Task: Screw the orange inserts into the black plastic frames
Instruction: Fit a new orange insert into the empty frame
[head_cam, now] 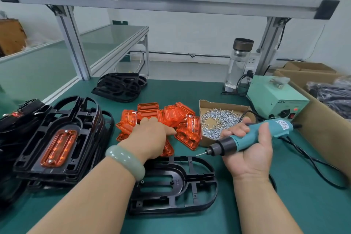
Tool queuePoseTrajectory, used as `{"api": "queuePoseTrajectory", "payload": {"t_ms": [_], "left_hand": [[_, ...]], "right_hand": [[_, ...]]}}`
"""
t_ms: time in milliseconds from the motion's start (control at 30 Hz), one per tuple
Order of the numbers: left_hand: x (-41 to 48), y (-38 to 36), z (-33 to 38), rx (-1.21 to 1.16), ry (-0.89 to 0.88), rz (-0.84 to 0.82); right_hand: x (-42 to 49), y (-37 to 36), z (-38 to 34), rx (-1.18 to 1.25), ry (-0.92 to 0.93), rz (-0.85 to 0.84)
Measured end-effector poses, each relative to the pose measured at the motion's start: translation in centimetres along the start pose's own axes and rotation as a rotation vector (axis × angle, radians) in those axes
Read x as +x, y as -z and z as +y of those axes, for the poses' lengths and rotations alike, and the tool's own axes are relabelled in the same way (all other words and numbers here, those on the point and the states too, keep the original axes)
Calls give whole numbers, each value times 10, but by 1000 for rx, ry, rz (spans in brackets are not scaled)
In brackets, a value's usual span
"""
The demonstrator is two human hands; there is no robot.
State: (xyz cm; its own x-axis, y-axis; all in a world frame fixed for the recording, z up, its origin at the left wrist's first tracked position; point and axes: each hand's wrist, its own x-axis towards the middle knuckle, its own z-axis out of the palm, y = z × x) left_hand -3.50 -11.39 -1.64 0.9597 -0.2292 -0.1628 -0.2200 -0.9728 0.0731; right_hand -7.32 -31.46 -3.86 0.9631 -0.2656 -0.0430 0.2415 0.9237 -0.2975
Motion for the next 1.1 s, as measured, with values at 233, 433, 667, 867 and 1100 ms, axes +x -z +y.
{"api": "queuePoseTrajectory", "payload": {"t_ms": [233,433,667,867,1100], "left_hand": [[3,5,-4,-68,-84,30],[0,5,-10,-37,-59,-127],[2,5,-16,-51,-48,25],[-4,1,-17,47,-46,-58],[-9,2,-5,-181,-74,274]], "right_hand": [[-1,-1,0,-7,-1,-1],[0,0,0,4,-1,0],[-1,1,0,-1,-13,-3],[0,1,-1,6,-8,-6],[0,0,0,9,-3,1]]}}
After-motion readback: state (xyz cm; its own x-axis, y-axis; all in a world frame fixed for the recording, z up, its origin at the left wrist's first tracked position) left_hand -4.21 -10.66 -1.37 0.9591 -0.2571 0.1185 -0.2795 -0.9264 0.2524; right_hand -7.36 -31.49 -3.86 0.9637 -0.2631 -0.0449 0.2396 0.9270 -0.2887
